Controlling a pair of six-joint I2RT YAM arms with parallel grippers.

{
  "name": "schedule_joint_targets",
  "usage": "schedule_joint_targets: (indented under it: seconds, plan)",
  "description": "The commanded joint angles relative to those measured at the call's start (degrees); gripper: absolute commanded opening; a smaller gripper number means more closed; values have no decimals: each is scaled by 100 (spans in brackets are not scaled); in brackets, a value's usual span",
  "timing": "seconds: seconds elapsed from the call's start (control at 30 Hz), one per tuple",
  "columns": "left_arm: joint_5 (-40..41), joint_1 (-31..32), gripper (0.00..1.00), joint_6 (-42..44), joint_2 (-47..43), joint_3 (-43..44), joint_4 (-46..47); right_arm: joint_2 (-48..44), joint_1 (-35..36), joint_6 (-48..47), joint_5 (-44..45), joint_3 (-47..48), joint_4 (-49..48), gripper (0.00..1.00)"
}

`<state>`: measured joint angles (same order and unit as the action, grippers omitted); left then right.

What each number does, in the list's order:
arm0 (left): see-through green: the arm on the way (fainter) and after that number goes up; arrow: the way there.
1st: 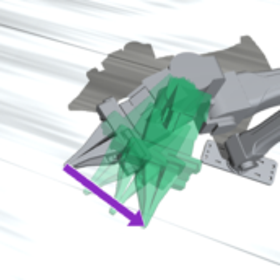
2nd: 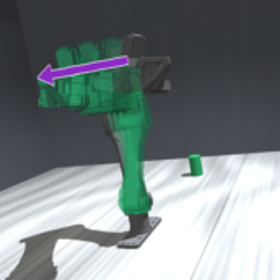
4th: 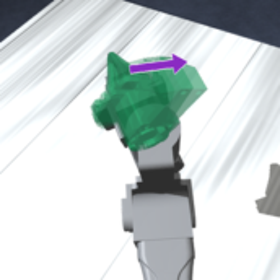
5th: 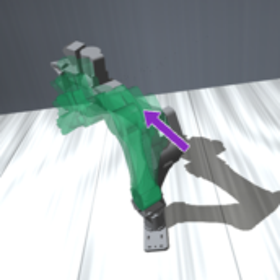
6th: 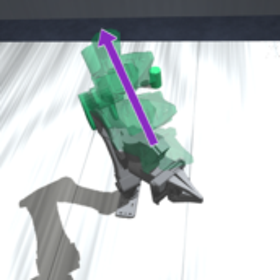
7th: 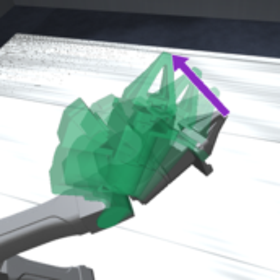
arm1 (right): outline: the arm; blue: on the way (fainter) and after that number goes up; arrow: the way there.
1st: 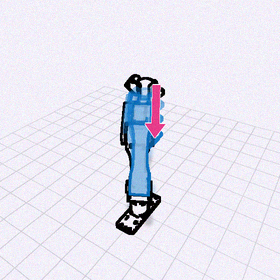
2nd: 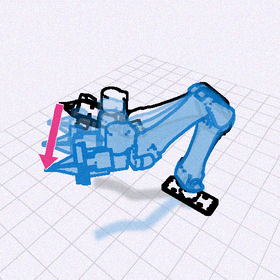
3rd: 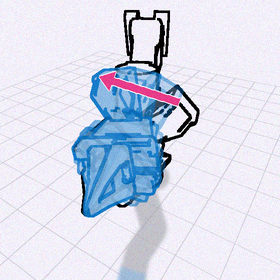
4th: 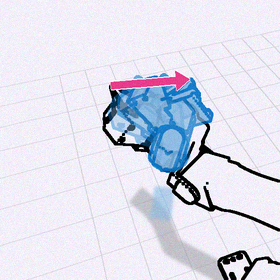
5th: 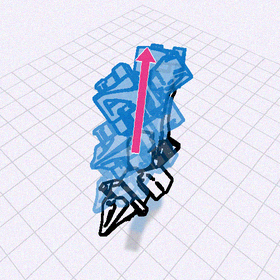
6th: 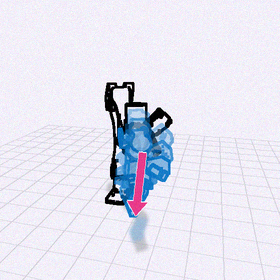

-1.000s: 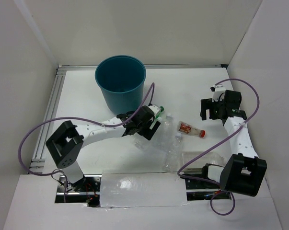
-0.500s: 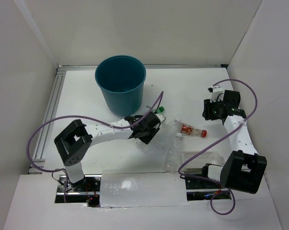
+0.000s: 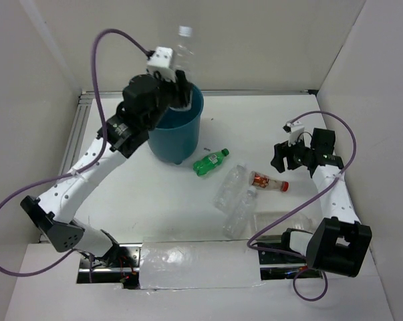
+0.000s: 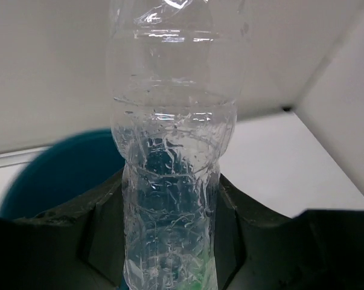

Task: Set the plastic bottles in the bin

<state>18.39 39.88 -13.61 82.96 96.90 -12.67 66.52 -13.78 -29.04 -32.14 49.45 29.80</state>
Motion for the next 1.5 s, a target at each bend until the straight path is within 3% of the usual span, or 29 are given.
schedule_joint_targets:
  seconds: [0.0, 0.17, 0.23, 0.27, 0.37, 0.4, 0.6, 0.7, 0.83, 0.9, 0.93, 0.97, 1.0, 1.2, 1.27, 1.47]
  plan:
    - [805, -541, 14, 244, 351, 82, 853, -139, 33, -321, -319, -76, 113, 77]
    - [1017, -1017, 29, 359, 1178, 505, 300, -139, 217, -725, -197, -6, 324, 83]
    - [956, -1113, 49, 359, 1293, 312, 152, -79, 271, -927, -48, 47, 403, 89]
    - [956, -1183, 67, 306, 1363, 259, 98, -17, 349, -1024, -47, 47, 508, 89]
    - [868, -1306, 96, 236, 1363, 40, -16, 97, 534, -1297, 207, -31, 667, 91]
    - [798, -1385, 100, 236, 1363, -30, -17, 98, 630, -1297, 278, -93, 667, 91]
    - [630, -1334, 100, 331, 978, -83, -69, 273, 1096, -1956, 419, -462, 808, 91]
    - [429, -843, 100, 708, 337, -337, -69, 440, 1333, -2009, 620, -725, 607, 89]
    - [-395, 36, 88, 938, -656, -1669, 44, 861, 1580, -2009, 1095, -999, -35, 84]
    - [-747, 598, 77, 739, -999, -2287, 185, 1187, 1641, -1931, 1323, -1060, -351, 79]
    - [-906, 757, 74, 606, -1236, -2873, 186, 1275, 1642, -1930, 1324, -1060, -439, 73]
    - [-1047, 1089, 70, 292, -1299, -3357, 299, 1345, 1572, -1930, 1324, -1060, -492, 59]
    - [-1048, 1266, 70, 123, -1300, -3362, 300, 1398, 1571, -1930, 1255, -1060, -493, 59]
    - [-1232, 2629, 89, -722, -872, -4303, 1054, 768, 1291, -2168, 448, -332, 559, 6]
    - [-1355, 2805, 94, -722, -502, -4233, 1222, 608, 1290, -2168, 227, 273, 815, 0]
    - [-1478, 3105, 96, -397, 711, -3785, 1442, 914, 1343, -1159, -1143, 2546, 809, 0]
